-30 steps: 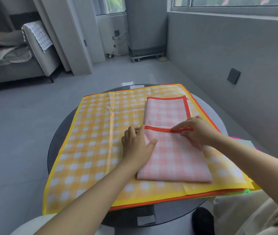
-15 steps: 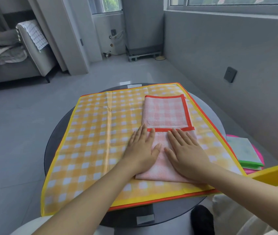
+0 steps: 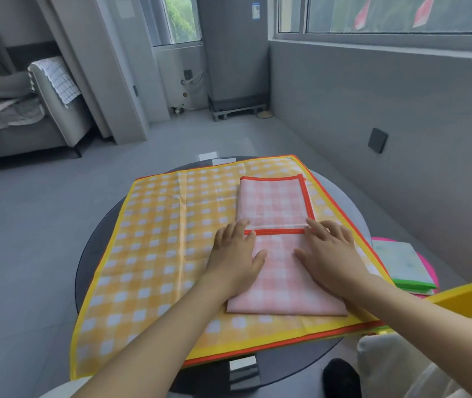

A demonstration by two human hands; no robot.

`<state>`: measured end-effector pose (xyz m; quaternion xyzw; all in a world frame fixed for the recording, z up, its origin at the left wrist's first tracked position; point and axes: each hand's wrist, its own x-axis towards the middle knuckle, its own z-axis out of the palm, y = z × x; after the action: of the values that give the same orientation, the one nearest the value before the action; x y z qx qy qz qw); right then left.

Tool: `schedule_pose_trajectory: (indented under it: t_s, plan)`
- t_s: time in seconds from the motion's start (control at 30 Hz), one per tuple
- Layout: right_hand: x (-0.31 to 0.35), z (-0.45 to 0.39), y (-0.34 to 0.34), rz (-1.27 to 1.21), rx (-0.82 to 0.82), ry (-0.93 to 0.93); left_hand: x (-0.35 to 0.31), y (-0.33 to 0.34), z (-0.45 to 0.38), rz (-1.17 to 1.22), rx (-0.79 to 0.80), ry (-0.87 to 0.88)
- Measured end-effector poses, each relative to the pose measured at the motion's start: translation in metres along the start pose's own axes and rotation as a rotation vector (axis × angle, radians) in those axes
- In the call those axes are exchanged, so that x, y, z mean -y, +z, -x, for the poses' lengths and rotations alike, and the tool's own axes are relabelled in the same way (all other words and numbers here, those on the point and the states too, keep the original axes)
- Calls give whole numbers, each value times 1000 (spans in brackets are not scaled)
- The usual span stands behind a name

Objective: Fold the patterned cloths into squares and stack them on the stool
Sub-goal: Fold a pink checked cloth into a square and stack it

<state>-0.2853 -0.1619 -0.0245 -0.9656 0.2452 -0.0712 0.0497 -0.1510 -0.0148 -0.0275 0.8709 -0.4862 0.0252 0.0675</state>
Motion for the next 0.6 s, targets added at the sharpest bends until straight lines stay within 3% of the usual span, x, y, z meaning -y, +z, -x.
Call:
schedule_pose_trajectory:
  t_s: [0.07, 0.13, 0.3, 0.6]
  plan:
    - [0, -3, -3, -137, -14, -71, 4, -1, -6, 76, -50, 51]
    - [0, -6, -6, -345, -4, -22, 8, 2, -13, 216, -89, 67]
    - [-5, -21, -12, -540, -29, 244, 11, 3, -29, 570, -176, -222]
    - [-16, -55, -17, -737, -14, 501, 4, 1, -58, 556, -216, -591]
